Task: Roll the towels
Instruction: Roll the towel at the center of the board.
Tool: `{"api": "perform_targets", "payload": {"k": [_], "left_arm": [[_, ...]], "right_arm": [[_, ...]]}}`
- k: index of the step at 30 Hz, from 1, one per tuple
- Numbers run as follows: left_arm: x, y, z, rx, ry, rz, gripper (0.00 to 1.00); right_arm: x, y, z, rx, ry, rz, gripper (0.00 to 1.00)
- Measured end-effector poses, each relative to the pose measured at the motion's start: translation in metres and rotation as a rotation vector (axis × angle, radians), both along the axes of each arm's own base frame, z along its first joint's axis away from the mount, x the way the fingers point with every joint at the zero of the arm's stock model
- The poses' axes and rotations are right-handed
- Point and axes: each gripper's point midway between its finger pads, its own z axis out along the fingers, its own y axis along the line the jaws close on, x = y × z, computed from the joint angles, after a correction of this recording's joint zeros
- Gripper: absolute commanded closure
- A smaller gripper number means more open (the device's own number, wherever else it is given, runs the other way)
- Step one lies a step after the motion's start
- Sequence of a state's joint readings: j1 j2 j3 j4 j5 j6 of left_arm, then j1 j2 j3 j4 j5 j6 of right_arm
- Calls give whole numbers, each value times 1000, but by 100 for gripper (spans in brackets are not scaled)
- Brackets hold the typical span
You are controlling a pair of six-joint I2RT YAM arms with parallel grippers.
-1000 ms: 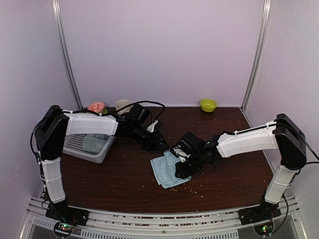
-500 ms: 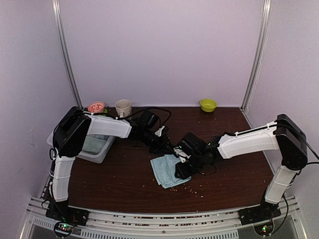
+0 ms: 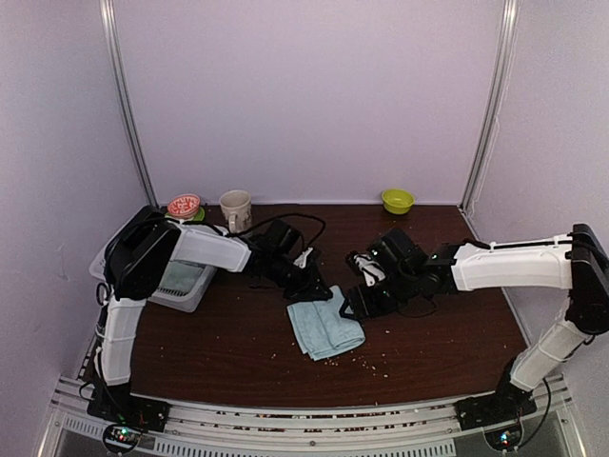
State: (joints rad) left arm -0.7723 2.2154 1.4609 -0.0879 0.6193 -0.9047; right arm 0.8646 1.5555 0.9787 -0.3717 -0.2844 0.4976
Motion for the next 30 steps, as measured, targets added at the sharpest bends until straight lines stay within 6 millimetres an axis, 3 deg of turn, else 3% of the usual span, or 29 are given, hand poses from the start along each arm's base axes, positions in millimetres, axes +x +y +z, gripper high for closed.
{"api": "perform_targets", "payload": {"k": [3,9,14,25,27,30], "left_arm": [[0,1,0,1,-14,-3,88],[-1,5,-1,10,-32,-8,88],[-3,7,-2,16,-41,-12,88],[-5,13,-3,35,-67,-17,89],[-6,14,-4,36,-68,-17,89],[-7,15,-4,37,-68,-18,90]], "right_arm": [[16,-13,1,60,22,-71,45],[29,-35,-32,127,148,-179,46],[31,-24,-49,182,226,-188,46],[30,3,-58,324,320,-164,45],[30,6,-57,352,331,-158,49],[27,11,-58,389,353,-150,72]]}}
